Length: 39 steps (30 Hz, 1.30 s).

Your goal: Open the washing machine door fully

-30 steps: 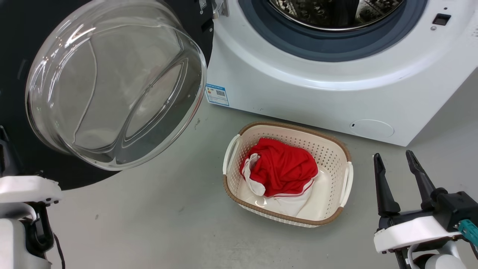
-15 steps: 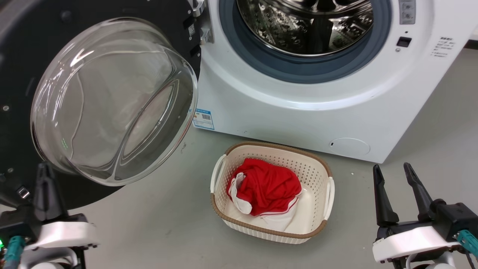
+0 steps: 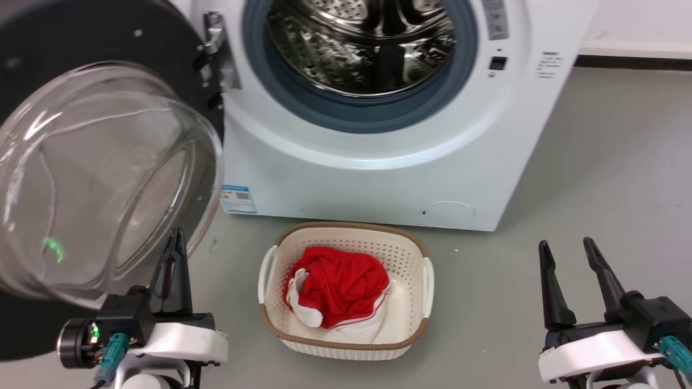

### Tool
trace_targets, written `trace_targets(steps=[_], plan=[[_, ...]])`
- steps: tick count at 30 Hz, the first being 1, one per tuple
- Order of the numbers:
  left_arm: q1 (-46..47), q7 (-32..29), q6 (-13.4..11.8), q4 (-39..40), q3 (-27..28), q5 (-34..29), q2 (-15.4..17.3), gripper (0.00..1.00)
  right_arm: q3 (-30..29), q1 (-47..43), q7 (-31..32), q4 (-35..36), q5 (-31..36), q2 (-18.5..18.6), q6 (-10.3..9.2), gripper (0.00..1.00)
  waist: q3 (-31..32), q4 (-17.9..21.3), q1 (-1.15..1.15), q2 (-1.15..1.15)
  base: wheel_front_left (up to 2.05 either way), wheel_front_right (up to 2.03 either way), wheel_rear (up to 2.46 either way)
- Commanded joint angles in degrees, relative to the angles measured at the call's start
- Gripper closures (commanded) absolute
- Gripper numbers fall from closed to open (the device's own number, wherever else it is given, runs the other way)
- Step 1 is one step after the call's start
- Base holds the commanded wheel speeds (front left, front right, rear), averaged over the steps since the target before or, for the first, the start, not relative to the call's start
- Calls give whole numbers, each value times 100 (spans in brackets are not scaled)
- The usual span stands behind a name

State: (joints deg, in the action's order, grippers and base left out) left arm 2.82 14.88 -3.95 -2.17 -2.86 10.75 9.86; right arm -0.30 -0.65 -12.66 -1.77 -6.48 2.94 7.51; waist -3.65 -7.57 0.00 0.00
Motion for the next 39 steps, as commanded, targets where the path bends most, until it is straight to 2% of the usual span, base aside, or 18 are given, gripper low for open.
trace_targets(steps=[1, 3, 5, 7, 8, 19, 39], plan=[[93, 23, 26, -75, -49, -26, -45, 90, -3, -74, -50, -12, 11, -14, -4, 0, 74, 242, 0, 0, 0, 0, 0], [117, 27, 31, -126, -108, -46, -64, 73, 12, -76, -40, -23, -2, -14, -4, 0, 83, 367, 0, 0, 0, 0, 0], [141, 32, 53, -178, -153, -45, -98, 51, 25, -60, -48, -39, -9, -13, -4, 0, 89, 470, 0, 0, 0, 0, 0], [164, 35, 50, -239, -190, -86, -108, 8, 12, -71, -63, -56, -16, -13, -4, 0, 95, 542, 0, 0, 0, 0, 0], [182, 36, 36, -246, -211, -115, -122, 0, 16, -76, -70, -61, -24, -14, -4, 0, 94, 569, 0, 0, 0, 0, 0], [133, 31, 50, -357, -277, -124, -203, 0, 16, -75, -105, -113, -32, -13, -4, 0, 115, 685, 0, 0, 0, 0, 0], [143, 32, 113, -413, -215, -74, -257, 0, 55, -8, -99, -166, -28, -13, -4, 0, 110, 670, 0, 0, 0, 0, 0]])
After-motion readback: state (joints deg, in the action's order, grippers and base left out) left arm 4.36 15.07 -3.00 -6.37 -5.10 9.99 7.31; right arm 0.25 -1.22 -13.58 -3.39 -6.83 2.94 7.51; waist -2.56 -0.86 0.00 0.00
